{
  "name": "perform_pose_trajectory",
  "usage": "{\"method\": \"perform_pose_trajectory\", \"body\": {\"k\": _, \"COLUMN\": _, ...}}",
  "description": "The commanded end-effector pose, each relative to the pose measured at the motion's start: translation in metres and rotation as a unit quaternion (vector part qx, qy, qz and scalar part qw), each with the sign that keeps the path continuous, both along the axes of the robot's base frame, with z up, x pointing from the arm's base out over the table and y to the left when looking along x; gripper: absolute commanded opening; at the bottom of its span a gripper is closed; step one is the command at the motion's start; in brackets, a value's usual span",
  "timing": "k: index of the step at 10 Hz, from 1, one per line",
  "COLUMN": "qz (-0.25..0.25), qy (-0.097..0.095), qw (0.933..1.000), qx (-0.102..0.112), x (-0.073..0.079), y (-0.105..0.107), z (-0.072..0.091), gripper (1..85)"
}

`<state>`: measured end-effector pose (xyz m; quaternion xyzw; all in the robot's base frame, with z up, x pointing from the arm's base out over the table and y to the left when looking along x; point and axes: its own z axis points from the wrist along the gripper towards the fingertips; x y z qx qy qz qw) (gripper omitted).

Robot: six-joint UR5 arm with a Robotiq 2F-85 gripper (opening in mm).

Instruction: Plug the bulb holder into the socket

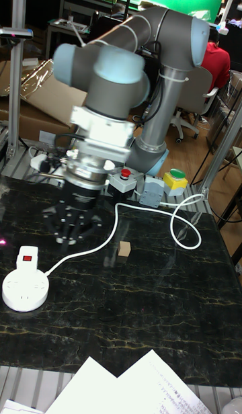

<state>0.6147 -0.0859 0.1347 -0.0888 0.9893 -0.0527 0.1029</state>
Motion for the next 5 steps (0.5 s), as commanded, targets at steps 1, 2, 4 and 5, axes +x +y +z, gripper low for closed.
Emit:
{"method": "perform_pose_trajectory", "body": {"k": 1, "qz": -0.011, "qy": -0.010, "qw": 0.9999, "qx": 0.006, "x": 0.0028, "y": 0.0306, "z": 0.0005, "gripper": 1.3}}
{"method": "perform_pose_trajectory", "body": {"k": 2, "qz": -0.007, "qy": -0.014, "qw": 0.9999, "qx": 0.004, "x": 0.0055, "y": 0.0282, "z": -0.0025, "gripper": 1.3}}
{"method": "perform_pose_trajectory", "body": {"k": 4, "qz": -0.001, "qy": -0.023, "qw": 0.9997, "qx": 0.006, "x": 0.0109, "y": 0.0285, "z": -0.0068, "gripper": 1.3}}
{"method": "perform_pose_trajectory", "body": {"k": 5, "qz": 0.000, "qy": -0.025, "qw": 0.9997, "qx": 0.005, "x": 0.0113, "y": 0.0284, "z": -0.0067, "gripper": 1.3}}
